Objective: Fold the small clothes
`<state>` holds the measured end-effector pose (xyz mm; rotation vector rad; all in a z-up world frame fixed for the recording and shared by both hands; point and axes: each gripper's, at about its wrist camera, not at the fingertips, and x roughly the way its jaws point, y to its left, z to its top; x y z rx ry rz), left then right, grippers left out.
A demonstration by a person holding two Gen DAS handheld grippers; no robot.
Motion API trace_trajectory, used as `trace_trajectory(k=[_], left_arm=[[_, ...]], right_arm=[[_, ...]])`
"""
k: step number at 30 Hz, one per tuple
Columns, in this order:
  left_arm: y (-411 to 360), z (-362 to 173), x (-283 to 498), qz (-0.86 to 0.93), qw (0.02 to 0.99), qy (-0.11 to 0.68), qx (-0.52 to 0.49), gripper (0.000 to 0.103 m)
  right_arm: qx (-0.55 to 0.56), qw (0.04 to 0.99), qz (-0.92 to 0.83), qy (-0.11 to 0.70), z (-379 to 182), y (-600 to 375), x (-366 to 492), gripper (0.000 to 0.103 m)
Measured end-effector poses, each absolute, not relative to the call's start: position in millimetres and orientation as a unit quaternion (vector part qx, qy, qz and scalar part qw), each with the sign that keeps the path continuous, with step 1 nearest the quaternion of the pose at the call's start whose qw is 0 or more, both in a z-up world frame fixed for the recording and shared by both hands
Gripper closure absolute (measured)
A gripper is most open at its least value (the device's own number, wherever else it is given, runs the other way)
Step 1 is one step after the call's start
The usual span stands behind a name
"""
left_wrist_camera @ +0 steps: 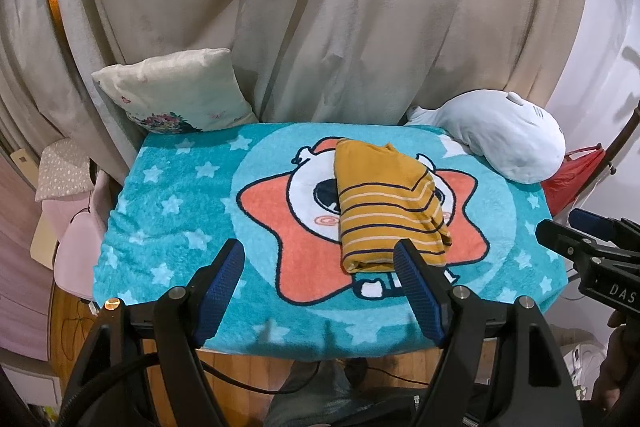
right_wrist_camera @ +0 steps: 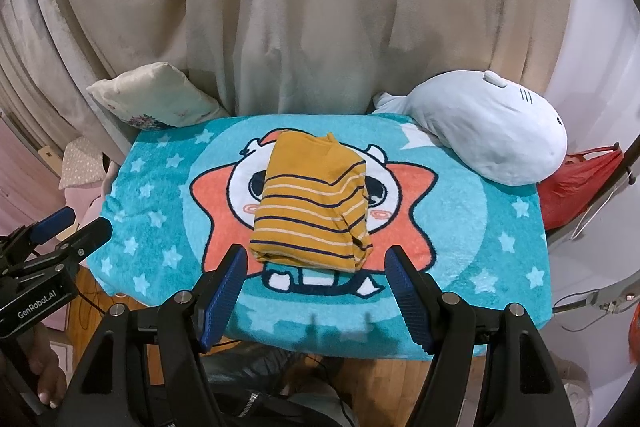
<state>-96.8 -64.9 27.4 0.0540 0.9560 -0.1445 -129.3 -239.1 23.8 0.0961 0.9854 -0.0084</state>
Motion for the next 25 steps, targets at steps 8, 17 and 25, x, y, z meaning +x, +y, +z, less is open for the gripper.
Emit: trace_trajectory(k=[8, 17, 25], left_arm=[[-60.1, 23.2, -95.7, -0.072, 0.884, 0.461, 0.025, 0.027], [-57.1, 20.2, -92.7, -0.075, 0.883, 0.462, 0.026, 0.027], [-57.5, 14.3, -85.1, -0.088, 0.885, 0.457, 0.026, 0.027]], right_arm=[[0.041, 0.879, -0.003, 0.475, 23.5, -233.1, -124.8, 0.027], [0.043, 0.878, -0.003, 0.477, 22.9, -232.8, -121.9, 0.027], [0.045, 0.879, -0.001, 0.474, 21.2, -237.4, -114.6, 0.027]])
